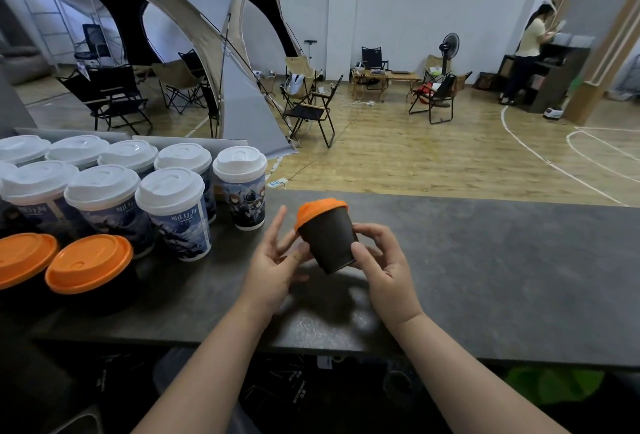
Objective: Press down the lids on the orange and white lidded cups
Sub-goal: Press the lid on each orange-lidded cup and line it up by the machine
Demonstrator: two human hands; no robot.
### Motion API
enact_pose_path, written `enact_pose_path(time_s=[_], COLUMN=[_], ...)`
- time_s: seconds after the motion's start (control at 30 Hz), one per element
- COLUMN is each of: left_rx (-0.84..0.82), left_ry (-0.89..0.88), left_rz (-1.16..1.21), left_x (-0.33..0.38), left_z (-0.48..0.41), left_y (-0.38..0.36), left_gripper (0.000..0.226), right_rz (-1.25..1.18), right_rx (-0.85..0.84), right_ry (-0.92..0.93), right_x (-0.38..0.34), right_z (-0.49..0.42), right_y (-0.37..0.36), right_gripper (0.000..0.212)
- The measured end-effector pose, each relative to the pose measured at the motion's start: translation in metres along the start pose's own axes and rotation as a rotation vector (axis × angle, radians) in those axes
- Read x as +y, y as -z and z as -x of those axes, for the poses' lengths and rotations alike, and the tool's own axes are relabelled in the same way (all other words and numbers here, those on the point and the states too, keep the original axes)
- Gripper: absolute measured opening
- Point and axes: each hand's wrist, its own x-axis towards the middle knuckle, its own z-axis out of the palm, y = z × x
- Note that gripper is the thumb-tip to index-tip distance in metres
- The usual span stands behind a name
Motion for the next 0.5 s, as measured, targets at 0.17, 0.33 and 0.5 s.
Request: enact_pose_path(time_s=[0.17, 0.33, 0.5], left_rx=[0.042, 0.029, -0.039], left_ry=[-0.041, -0.099, -0.129], left_rz=[0.073, 0.03, 0.019], left_x=[-0.005, 0.002, 0.001], left_z=[0.0, 0.007, 0.018], left_y=[0.006, -0.01, -0.076], left_gripper=[0.077, 0.05, 0.047], right_rz=[-0.03, -0.009, 0.017], right_rx=[-0.02, -0.043, -0.052], right_ry=[-0.064, -0.092, -0.094], right_x=[0.002, -0.001, -0.018], right_z=[-0.001, 0.001, 0.012], right_y=[-0.002, 0.014, 0.086], right_gripper=[0.031, 0.037, 0.05])
